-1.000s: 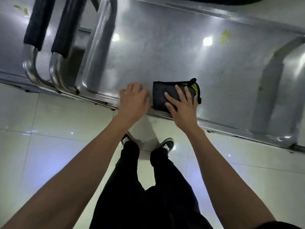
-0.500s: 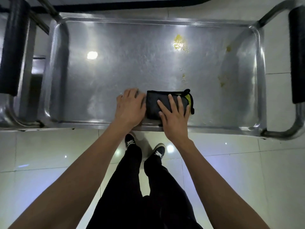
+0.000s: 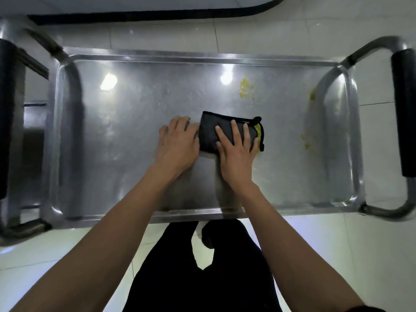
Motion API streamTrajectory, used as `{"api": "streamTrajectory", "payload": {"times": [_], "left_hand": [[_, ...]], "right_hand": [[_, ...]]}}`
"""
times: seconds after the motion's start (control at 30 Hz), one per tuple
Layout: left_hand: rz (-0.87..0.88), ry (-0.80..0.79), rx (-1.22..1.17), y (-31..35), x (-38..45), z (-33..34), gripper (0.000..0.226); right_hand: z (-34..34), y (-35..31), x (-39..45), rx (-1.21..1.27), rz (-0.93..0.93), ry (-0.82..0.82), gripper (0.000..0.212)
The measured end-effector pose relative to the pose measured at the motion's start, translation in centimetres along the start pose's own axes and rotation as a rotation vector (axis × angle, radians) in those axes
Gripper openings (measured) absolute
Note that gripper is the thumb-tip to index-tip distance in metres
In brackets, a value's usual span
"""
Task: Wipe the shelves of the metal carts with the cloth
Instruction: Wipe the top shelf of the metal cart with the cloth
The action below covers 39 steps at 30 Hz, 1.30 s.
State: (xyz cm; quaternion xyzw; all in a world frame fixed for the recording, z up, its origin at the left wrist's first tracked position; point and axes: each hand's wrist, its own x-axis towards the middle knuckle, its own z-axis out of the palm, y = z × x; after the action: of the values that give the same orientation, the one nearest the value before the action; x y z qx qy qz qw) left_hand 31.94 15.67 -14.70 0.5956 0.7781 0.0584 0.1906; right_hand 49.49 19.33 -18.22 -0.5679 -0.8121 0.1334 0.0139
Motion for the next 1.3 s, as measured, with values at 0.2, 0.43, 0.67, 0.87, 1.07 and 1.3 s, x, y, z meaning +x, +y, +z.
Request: {"api": "streamTrajectory", "payload": {"times": [0.2,0.43,0.67,0.87,1.07,1.3], "left_hand": [[-0.006,-0.026,0.006,0.7,3.9,-1.2,0.048],[-0.056,0.043,0.001,2.8,8.5,-1.2,0.049],[-0.087,0.071,0.009,5.2,11.7,-0.6,0.052],[-0.08,0.053,0.019,7.6,12.9,0.1,0.05],[-0.04,0.011,0.026,11.5,14.4,0.4,0.044],[-0.074,-0.059,0.089,13.2,14.6,1.7,0.044]], "right_hand": [[-1.7,-0.1,6.5,-0.018,0.022,-0.067,0.045],[-3.2,1.6,14.7,0.024,-0.046,-0.059,0.044],[-4.5,3.2,20.2,0.101,-0.258,-0.018,0.042],[-4.9,6.8,20.5,0.065,-0.296,-0.008,0.045],[-6.4,14.5,21.1,0.033,-0.179,0.021,0.048],[-8.3,26.4,22.1,-0.03,0.124,0.063,0.051]]}}
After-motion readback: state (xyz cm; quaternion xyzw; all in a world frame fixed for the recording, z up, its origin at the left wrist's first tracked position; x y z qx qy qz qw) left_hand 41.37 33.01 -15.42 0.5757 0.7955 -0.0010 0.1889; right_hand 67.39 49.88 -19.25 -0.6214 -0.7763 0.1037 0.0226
